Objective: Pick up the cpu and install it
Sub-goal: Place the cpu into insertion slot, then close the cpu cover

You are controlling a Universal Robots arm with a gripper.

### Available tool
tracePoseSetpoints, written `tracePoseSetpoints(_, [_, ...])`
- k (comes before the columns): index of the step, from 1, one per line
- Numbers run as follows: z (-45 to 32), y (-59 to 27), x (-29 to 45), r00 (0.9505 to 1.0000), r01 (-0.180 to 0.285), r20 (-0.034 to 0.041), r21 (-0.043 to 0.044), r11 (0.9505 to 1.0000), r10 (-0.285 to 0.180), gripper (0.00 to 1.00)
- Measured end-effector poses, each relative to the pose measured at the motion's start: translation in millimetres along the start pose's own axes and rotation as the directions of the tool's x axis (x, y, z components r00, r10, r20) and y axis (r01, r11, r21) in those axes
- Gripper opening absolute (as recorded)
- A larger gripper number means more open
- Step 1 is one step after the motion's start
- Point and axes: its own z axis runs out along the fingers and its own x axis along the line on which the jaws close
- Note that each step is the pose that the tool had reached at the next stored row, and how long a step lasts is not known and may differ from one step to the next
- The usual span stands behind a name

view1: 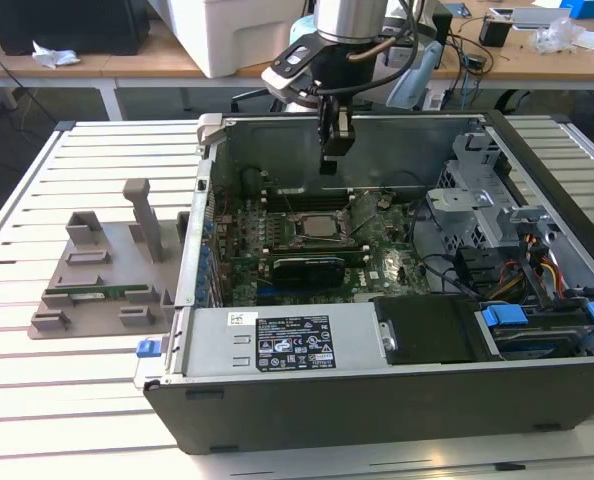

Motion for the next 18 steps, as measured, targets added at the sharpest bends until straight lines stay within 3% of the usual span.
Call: tracePoseSetpoints(18, [0.0,0.2,0.0,1.0000,0.000,-0.0002,0.0000,1.0000,0.000,0.11])
